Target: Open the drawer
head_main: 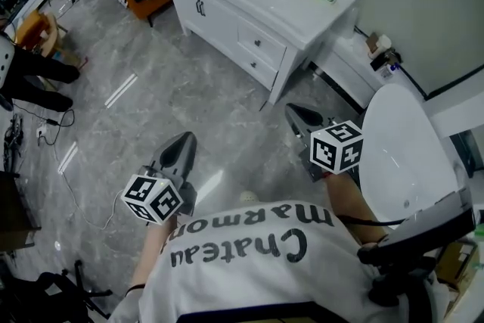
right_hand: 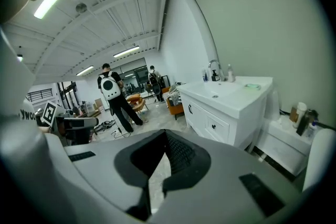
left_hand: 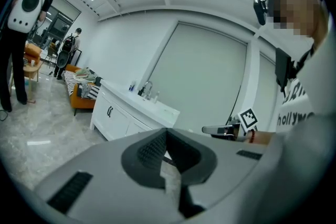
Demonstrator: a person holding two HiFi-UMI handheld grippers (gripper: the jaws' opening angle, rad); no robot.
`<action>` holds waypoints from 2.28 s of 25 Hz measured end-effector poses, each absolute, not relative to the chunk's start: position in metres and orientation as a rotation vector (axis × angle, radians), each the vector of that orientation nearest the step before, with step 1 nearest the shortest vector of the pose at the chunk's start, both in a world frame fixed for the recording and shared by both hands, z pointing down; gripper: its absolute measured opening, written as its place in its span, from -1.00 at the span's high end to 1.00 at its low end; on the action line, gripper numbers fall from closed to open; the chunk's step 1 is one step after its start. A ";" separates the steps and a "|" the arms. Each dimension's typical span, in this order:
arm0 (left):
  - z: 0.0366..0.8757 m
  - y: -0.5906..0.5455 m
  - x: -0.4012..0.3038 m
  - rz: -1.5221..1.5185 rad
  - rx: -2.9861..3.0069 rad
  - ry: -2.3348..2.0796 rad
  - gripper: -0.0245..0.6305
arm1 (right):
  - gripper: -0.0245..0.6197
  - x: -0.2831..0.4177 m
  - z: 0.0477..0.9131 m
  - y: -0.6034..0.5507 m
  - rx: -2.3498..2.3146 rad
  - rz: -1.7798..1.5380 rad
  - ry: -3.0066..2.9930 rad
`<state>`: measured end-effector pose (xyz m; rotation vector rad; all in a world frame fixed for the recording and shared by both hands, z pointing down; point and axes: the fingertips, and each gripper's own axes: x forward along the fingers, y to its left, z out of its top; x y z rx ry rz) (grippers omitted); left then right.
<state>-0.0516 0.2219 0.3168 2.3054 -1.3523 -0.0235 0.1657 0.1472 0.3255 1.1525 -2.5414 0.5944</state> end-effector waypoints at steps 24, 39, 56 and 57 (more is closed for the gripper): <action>0.334 0.136 -0.029 0.079 2.361 -1.271 0.91 | 0.90 0.164 0.350 0.082 1.179 0.629 -2.573; 0.304 -0.012 -0.071 0.133 2.516 -1.023 0.91 | 0.90 0.123 0.337 -0.027 1.437 0.707 -2.462; 0.324 -0.114 -0.129 0.221 2.549 -0.875 0.91 | 0.90 0.068 0.358 -0.110 1.611 0.744 -2.360; 0.324 -0.117 -0.131 0.227 2.554 -0.863 0.91 | 0.90 0.067 0.358 -0.113 1.623 0.747 -2.353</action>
